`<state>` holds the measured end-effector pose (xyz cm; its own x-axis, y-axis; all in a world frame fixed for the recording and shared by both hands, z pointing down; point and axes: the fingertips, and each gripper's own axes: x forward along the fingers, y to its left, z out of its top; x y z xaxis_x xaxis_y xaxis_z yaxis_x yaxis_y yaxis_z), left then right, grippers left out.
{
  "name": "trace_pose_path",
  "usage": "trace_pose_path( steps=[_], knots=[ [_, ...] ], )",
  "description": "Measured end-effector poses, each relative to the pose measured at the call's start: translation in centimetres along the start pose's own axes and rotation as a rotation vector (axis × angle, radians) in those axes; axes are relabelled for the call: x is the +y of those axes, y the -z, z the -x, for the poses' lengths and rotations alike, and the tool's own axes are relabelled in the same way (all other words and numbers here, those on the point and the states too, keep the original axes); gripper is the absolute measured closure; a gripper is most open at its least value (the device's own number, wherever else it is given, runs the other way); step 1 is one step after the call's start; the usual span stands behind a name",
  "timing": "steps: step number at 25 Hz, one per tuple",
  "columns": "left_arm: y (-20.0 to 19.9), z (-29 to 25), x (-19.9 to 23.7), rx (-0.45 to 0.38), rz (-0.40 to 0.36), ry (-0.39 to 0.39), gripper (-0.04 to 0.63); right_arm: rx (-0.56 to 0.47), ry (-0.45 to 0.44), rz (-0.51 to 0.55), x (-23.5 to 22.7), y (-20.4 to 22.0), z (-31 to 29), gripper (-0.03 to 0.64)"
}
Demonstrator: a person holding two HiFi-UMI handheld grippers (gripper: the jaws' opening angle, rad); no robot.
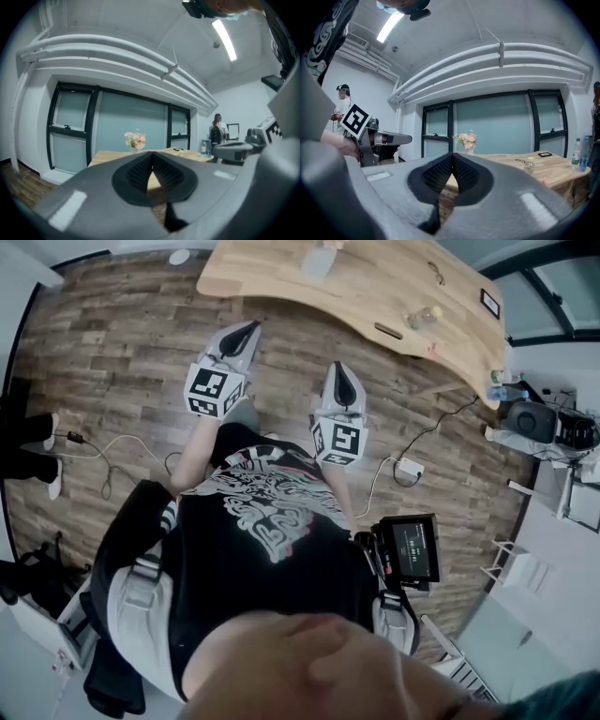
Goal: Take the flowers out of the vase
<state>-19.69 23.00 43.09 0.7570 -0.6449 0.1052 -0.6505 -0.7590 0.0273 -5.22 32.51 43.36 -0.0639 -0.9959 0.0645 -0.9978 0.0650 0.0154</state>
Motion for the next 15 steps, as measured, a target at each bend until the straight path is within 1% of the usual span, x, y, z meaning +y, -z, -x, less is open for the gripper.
trace_pose_path(
  steps=[8,12,15],
  knots=[
    [1.0,-4.2,2.0,0.007,0.015,-0.007,0.606,0.043,-0.024,0.007,-1.8,1.7,-4.2,0.618],
    [1.1,-8.4,4.4,-0.003,0.017,0.004,0.606,0.061,-0.02,0.012,-3.4,2.4,-8.7,0.618],
    [0.6,-12.1,6.1,-0.003,0.001,0.018,0.606,0.067,-0.01,0.01,-5.0,2.2,-12.2,0.618]
  ],
)
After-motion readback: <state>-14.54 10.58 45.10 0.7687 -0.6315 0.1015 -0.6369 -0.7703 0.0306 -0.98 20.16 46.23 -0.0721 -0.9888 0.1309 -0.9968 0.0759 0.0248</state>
